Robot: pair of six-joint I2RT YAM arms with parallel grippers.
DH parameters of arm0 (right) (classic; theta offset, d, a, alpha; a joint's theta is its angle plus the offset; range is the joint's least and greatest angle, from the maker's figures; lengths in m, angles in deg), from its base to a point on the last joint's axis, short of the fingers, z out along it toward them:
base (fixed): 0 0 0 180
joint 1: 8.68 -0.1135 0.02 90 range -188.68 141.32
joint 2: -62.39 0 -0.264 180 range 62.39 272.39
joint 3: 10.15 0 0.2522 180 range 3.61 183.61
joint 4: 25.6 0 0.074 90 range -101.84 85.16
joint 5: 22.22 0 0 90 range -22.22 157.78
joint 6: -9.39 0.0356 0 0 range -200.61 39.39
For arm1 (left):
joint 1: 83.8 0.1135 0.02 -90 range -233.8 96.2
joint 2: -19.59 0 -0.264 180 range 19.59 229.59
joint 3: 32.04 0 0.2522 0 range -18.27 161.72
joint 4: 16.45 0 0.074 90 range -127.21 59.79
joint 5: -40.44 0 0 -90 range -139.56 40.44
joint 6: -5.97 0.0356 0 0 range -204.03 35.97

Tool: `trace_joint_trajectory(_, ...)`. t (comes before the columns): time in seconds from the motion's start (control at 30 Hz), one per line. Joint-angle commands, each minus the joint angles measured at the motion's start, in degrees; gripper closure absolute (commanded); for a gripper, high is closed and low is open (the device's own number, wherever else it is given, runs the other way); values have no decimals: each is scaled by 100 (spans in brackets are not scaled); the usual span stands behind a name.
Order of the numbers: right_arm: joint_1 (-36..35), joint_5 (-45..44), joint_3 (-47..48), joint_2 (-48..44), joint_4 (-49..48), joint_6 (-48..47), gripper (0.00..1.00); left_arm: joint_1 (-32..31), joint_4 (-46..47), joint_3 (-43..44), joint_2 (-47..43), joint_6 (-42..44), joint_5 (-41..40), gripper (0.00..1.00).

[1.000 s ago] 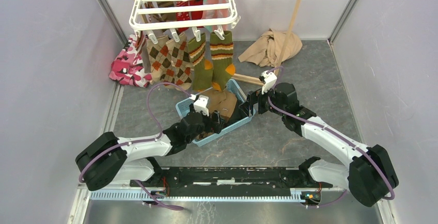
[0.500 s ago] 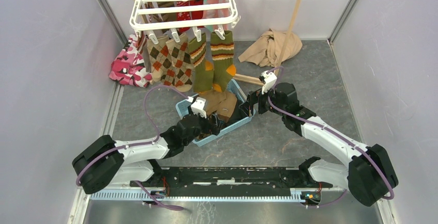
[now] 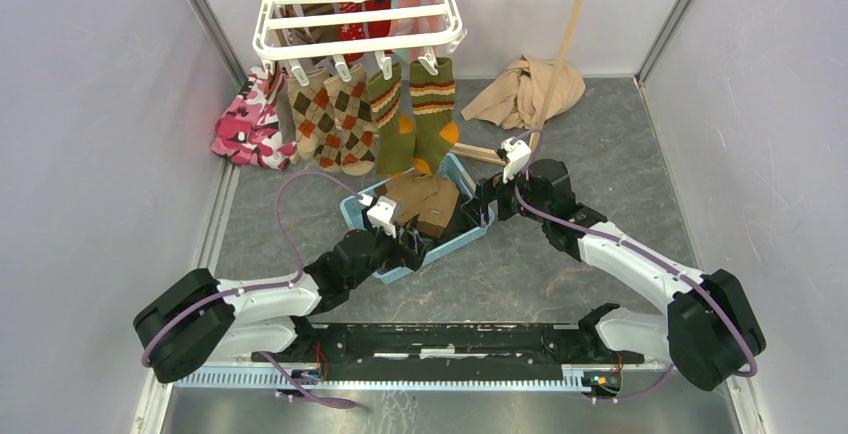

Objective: Clip the socks to the hanger
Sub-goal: Reset both arms

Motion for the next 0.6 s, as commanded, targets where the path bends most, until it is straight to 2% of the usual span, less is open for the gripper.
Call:
trace_joint_trajectory(0.0,25,104,145,14,-366,-212,2,36,652,-130,-184,473,187,1)
trace_joint_trajectory(0.57,27,214,214,54,-399,-325,2,36,1186,-323,-208,745,337,0)
